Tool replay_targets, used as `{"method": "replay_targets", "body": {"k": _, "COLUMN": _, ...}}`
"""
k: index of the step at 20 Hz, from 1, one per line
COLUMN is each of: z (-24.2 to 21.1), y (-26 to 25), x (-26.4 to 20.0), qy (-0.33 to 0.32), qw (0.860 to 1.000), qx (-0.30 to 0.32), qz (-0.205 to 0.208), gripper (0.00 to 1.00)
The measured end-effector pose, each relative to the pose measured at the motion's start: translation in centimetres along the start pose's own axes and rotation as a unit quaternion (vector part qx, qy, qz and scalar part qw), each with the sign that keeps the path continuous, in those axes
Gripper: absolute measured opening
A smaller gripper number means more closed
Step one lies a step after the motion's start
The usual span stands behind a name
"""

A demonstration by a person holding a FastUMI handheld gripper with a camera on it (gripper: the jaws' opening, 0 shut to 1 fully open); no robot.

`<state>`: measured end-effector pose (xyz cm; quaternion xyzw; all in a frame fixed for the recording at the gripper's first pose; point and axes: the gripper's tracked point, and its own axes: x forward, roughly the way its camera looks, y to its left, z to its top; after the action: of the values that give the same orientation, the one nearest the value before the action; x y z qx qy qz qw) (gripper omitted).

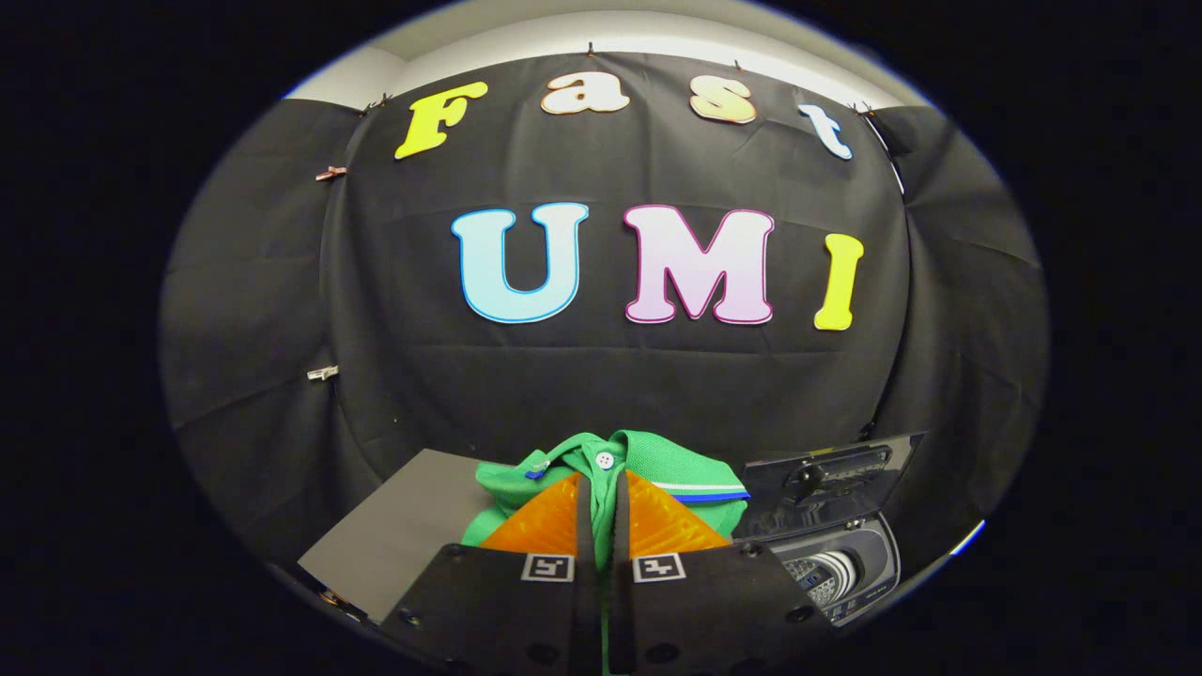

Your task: Put the clothes into the washing machine and then close the washing machine lid.

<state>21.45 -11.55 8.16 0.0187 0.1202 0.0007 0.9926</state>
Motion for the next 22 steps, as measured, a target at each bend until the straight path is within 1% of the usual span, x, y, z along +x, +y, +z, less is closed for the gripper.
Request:
{"method": "replay_targets", "body": {"k": 2, "z": 0.8, "y": -0.9, "x": -0.3, "qy": -0.006, "qw": 1.0, "qx": 0.008, "qz": 0.0, "gripper": 0.08}}
{"method": "replay_targets", "body": {"k": 6, "z": 1.8, "y": -3.7, "x": -0.7, "qy": -0.011, "qw": 1.0, "qx": 0.005, "qz": -0.005, "gripper": 0.08}}
{"method": "replay_targets", "body": {"k": 11, "z": 3.1, "y": -9.0, "x": -1.0, "qy": -0.021, "qw": 1.0, "qx": 0.007, "qz": -0.015, "gripper": 0.08}}
{"method": "replay_targets", "body": {"k": 17, "z": 2.9, "y": -15.7, "x": -0.7, "qy": -0.019, "qw": 0.999, "qx": 0.007, "qz": -0.027, "gripper": 0.08}}
{"method": "replay_targets", "body": {"k": 22, "z": 2.1, "y": -19.5, "x": -0.5, "qy": -0.018, "qw": 0.999, "qx": 0.005, "qz": -0.029, "gripper": 0.08}}
